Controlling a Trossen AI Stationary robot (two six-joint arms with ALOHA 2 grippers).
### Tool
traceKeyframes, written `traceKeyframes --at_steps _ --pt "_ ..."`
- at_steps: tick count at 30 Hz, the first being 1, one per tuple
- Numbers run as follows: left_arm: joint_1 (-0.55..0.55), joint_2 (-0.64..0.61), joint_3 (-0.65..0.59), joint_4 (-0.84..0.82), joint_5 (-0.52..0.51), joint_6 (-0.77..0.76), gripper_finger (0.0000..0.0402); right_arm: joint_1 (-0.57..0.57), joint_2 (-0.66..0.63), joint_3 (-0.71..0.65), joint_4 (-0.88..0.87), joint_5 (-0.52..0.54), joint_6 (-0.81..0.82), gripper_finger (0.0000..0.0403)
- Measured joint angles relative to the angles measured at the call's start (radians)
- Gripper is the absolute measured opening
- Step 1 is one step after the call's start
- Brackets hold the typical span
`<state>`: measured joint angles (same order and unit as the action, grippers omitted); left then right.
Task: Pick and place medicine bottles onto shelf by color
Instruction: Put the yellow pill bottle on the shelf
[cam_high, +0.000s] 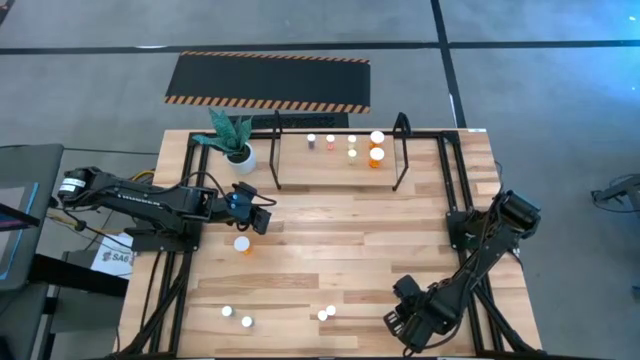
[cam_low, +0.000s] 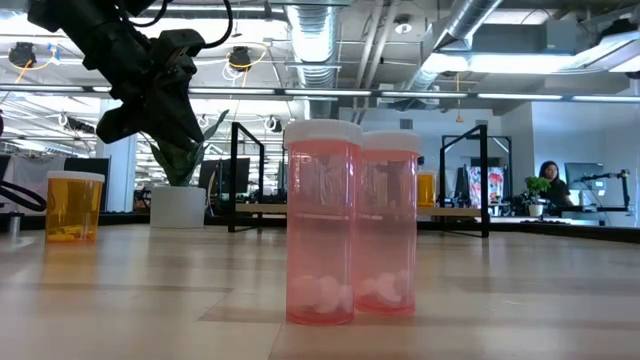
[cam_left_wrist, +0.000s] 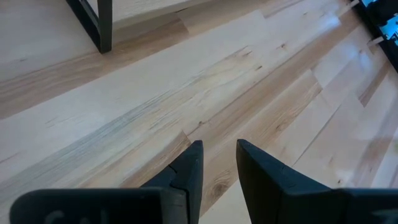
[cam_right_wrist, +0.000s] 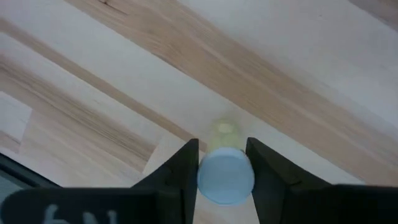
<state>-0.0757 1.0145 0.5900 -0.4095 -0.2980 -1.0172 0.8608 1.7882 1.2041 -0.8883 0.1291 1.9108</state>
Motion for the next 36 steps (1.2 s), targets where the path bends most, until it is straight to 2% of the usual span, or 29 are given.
traceKeyframes --at_steps 6,13,18,28,33,36 --pt "0.000 0.000 0.000 0.000 0.000 0.000 0.0083 -0.052 0.000 0.000 -0.024 -0.001 -0.087 0.0143" --pt "0.000 0.000 0.000 0.000 0.000 0.000 0.0083 -0.178 0.000 0.049 -0.103 -0.004 -0.308 0.0120" --pt "0.000 0.000 0.000 0.000 0.000 0.000 0.0083 -0.321 0.000 0.083 -0.155 0.002 -0.483 0.0120" --pt "0.000 0.000 0.000 0.000 0.000 0.000 0.0083 -0.688 0.000 0.148 -0.155 0.004 -0.862 0.0122" --pt "0.000 0.000 0.000 0.000 0.000 0.000 0.0083 -0.823 0.000 0.164 -0.152 0.003 -0.968 0.0122" --pt "0.000 0.000 0.000 0.000 0.000 0.000 0.0083 -0.893 0.000 0.173 -0.140 0.003 -0.975 0.0122"
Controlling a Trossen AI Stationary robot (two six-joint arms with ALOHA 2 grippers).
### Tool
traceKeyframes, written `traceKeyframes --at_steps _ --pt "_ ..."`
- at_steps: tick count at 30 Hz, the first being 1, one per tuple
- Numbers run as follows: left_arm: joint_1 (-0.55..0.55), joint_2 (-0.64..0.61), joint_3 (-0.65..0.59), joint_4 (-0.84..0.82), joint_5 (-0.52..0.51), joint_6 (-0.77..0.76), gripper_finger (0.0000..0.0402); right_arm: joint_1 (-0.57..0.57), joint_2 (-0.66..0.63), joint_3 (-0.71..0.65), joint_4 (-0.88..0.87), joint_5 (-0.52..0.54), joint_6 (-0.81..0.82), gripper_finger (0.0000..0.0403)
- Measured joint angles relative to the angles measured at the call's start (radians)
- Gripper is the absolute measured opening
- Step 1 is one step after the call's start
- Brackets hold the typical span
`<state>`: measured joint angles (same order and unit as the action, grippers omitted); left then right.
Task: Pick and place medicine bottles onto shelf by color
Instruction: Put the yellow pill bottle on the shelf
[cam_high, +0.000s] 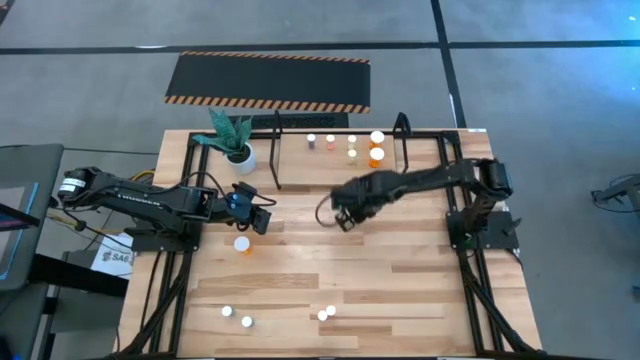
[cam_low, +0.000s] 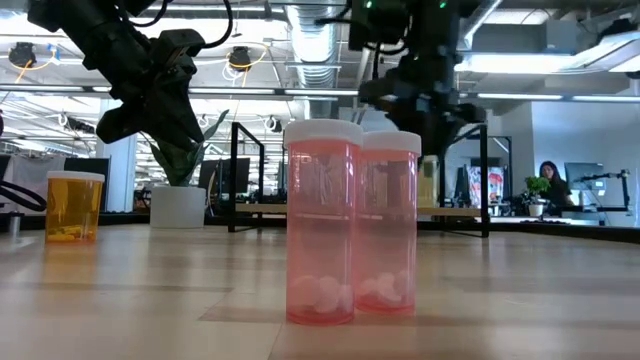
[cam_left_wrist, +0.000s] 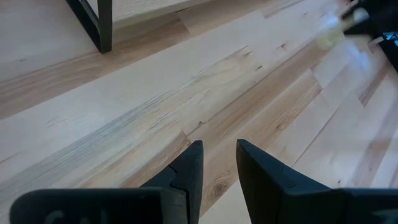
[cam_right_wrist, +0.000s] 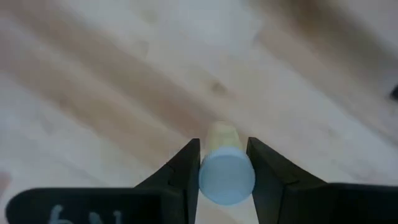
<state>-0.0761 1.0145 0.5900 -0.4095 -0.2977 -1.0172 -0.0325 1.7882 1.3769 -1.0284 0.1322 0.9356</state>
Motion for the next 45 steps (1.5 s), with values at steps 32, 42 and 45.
traceKeyframes --at_steps 32,42,45 --pt "0.000 0.000 0.000 0.000 0.000 0.000 0.0083 -0.291 0.000 0.002 0.204 0.032 -0.119 0.0123" --pt "0.000 0.000 0.000 0.000 0.000 0.000 0.0083 -0.291 0.000 0.002 0.218 0.048 -0.204 0.0123" --pt "0.000 0.000 0.000 0.000 0.000 0.000 0.0083 -0.293 0.000 0.002 0.232 0.053 -0.225 0.0123"
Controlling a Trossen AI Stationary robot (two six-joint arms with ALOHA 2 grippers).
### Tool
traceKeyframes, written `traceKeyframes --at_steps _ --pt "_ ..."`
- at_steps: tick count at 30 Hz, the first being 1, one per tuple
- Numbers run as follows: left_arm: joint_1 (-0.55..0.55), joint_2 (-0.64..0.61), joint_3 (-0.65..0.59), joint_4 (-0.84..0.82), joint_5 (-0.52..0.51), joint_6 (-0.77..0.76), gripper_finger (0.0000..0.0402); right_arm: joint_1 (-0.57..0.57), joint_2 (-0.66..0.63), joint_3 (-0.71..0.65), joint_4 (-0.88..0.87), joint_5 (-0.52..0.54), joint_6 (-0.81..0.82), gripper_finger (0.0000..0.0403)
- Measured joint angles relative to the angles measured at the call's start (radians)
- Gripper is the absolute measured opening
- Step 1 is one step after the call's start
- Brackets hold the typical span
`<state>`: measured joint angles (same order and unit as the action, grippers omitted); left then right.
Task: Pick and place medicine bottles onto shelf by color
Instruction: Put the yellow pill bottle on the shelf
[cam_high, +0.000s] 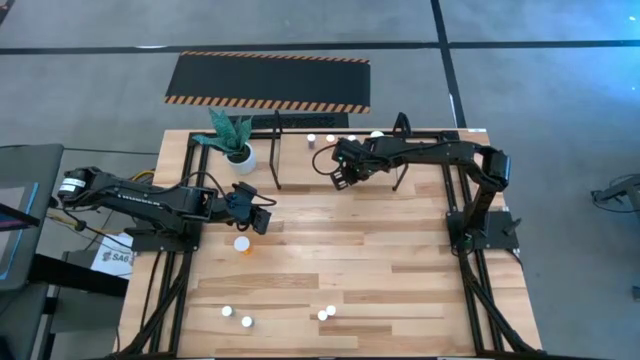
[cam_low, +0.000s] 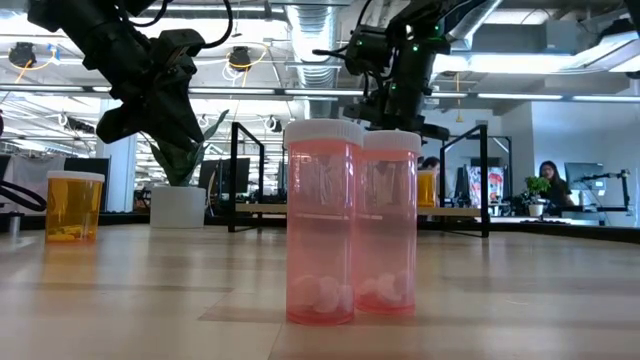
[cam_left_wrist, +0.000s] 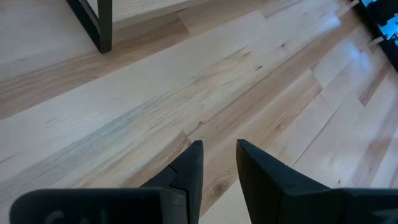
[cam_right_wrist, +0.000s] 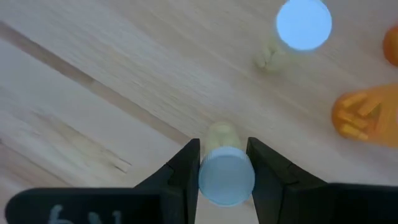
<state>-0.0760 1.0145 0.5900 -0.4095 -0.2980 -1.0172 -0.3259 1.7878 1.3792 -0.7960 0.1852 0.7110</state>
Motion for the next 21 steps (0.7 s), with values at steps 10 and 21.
traceKeyframes --at_steps 10,21 --pt "0.000 0.000 0.000 0.000 0.000 0.000 0.0083 -0.011 0.000 0.000 0.018 0.000 -0.038 0.0123" --pt "0.000 0.000 0.000 0.000 0.000 0.000 0.0083 -0.010 0.000 0.000 0.017 0.000 0.021 0.0123"
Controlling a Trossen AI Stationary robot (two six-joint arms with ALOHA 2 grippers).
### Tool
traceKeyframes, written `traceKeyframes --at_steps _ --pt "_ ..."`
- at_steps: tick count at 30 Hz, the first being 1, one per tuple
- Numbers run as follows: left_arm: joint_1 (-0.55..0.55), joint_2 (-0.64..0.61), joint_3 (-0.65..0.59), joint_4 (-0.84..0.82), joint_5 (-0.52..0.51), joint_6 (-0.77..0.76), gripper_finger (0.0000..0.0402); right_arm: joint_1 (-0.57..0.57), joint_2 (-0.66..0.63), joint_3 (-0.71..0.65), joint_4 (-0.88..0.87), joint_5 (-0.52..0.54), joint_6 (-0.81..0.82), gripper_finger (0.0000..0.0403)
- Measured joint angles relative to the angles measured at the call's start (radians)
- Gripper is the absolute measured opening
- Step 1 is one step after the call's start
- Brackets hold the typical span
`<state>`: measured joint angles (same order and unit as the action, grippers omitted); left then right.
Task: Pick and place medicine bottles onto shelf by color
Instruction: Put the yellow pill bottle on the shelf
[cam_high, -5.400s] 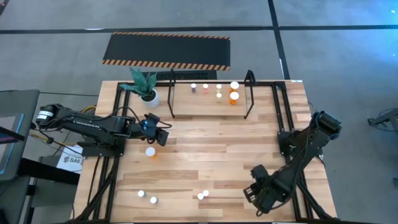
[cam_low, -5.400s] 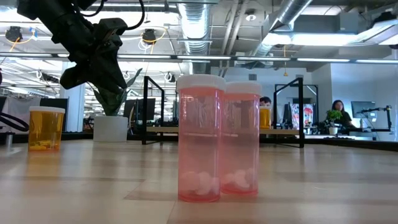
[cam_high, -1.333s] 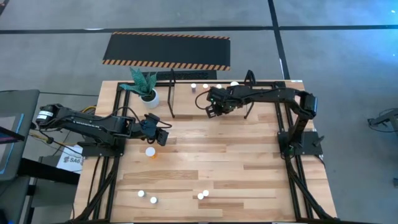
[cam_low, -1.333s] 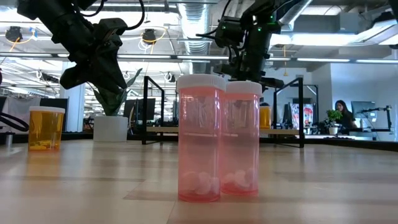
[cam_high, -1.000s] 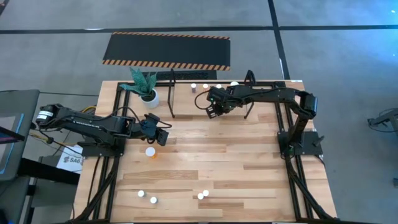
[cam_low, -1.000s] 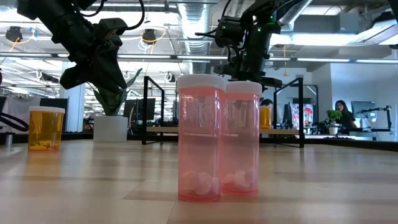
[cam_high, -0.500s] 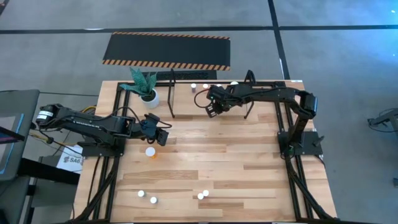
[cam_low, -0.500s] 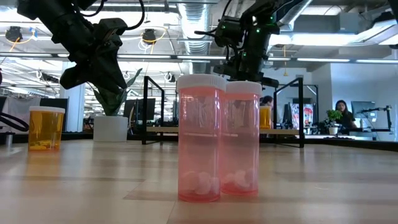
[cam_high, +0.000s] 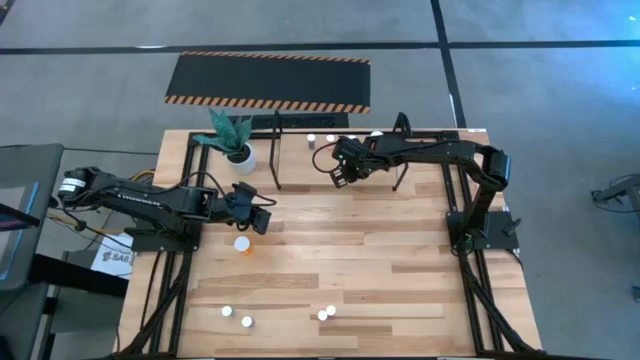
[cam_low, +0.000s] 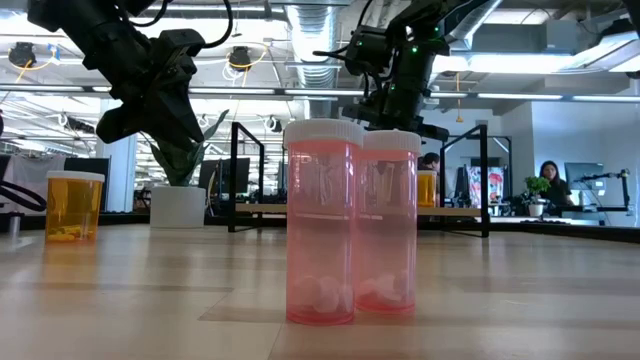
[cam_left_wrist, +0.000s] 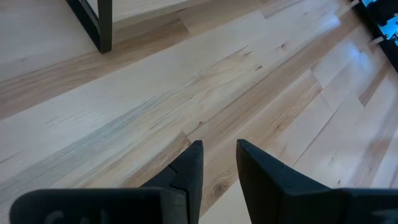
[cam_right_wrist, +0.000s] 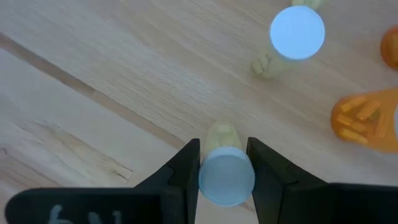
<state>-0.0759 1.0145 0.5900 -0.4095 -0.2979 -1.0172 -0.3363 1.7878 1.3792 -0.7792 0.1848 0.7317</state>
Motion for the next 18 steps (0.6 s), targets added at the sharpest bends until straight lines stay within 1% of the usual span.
traceKeyframes --at_steps 10,18 --pt "0.000 0.000 0.000 0.000 0.000 0.000 0.0083 -0.008 0.000 0.000 -0.003 0.000 0.081 0.0123" --pt "0.000 0.000 0.000 0.000 0.000 0.000 0.0083 -0.013 0.000 0.000 -0.005 -0.001 0.100 0.0123"
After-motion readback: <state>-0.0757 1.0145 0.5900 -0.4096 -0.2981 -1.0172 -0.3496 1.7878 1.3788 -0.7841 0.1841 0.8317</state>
